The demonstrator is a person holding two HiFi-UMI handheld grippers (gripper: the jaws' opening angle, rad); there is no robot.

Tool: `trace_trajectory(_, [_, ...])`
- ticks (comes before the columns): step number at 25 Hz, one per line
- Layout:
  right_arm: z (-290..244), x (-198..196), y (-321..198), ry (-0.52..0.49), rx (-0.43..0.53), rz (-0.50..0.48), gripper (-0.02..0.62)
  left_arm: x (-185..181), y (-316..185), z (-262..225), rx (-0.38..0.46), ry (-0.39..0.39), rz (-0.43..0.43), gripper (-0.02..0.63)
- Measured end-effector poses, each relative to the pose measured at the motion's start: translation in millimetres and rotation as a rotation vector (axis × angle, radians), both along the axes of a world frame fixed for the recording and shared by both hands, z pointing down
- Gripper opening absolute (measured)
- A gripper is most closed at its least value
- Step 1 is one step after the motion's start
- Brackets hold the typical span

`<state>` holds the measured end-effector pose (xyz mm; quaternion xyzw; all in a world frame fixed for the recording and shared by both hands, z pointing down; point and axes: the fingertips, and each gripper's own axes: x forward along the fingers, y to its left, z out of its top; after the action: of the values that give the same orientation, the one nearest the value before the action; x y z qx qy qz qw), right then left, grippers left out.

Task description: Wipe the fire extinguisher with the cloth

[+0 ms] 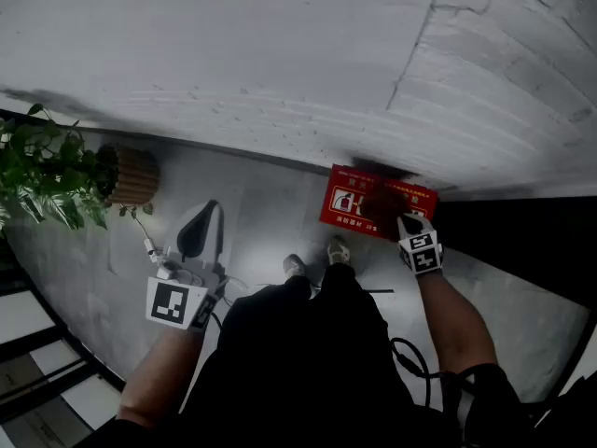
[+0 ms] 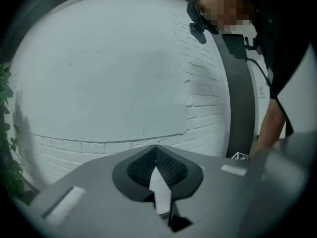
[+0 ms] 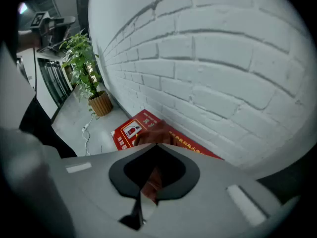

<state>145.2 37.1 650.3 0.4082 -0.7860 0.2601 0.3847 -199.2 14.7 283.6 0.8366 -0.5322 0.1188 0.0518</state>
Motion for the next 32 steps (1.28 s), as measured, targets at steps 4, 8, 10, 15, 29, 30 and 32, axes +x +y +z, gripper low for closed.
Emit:
trace_trajectory(4, [43.8,14.0,-11.4,0.086,-0.121,0.019,0.025,-27.1,-6.4,-12.0,0.015,-0.047,-0.040,0.000])
trace_trajectory(8, [68.2,0.6,-21.4,0.102,-0.160,-0.023,0.172,-65.4,0.0,-24.1,0.032,-0.075,-0.134,0.000])
trace_trajectory(10, [76.9,-12.5,-23.4,0.150,-0.184,-0.102,0.183,-74.1,3.7,-23.8,0.018,-0.082,-0.166,0.000])
trace_trajectory(15, [98.0,-26.7,-16.7,0.241,-0.240,-0.180,0.189,-83.7,17.5,-16.4,-0.037,-0.067,-0.217,0.000])
trace_trajectory(29, [92.7,-191.5,-114.7,0.185,-0.151,-0.464,0.058,-130.1,70.6,-34.1,-0.048,-0.118,-0.414,0.000])
trace_trajectory(30, [101.5,-188.4,-117.7,0.214,-0.180,-0.464,0.058,-133.6,77.3,-35.6,-0.053,-0.133,-0.428,0.000])
trace_trajectory(32, [107.3,-183.3,-121.6,0.240,-0.198,-0.477,0.060,-141.3,90.3,-32.5,-0.074,-0.153,-0.455,0.000])
